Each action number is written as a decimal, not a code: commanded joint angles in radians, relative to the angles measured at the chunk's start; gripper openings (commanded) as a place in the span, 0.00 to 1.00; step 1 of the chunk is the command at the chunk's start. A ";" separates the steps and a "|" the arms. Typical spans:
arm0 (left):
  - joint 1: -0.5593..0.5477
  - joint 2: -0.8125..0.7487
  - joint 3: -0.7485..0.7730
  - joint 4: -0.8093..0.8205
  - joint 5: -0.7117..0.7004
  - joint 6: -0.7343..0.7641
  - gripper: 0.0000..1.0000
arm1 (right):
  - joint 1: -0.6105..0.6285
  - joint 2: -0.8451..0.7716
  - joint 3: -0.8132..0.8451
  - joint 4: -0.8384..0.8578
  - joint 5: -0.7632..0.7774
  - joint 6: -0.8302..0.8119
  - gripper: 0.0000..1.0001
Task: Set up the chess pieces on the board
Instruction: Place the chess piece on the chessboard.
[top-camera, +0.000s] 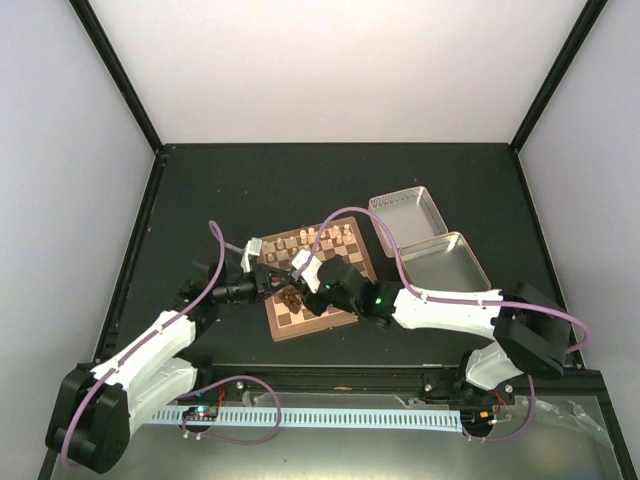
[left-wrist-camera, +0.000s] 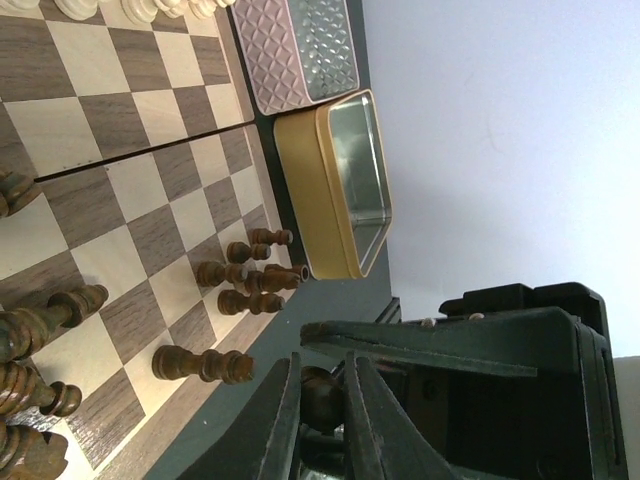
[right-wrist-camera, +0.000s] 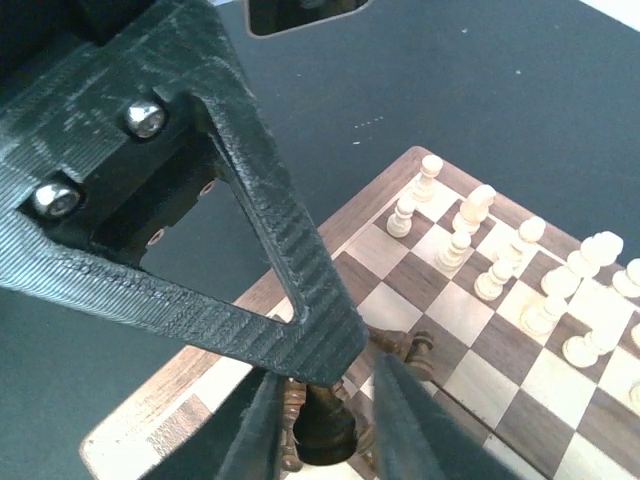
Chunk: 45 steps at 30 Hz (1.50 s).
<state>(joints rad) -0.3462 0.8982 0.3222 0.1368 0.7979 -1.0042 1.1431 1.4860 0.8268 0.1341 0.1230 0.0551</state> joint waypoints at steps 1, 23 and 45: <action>-0.004 -0.017 0.037 -0.075 -0.029 0.085 0.03 | -0.012 -0.017 0.034 0.037 -0.012 0.056 0.32; -0.208 -0.033 0.186 -0.317 -0.453 0.376 0.06 | -0.302 -0.352 -0.103 -0.121 -0.072 0.547 0.62; -0.554 0.532 0.497 -0.399 -0.819 0.581 0.07 | -0.343 -0.423 -0.185 -0.154 0.011 0.573 0.63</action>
<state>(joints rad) -0.8898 1.3796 0.7757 -0.2363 0.0006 -0.4606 0.8120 1.0786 0.6529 -0.0166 0.1055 0.6258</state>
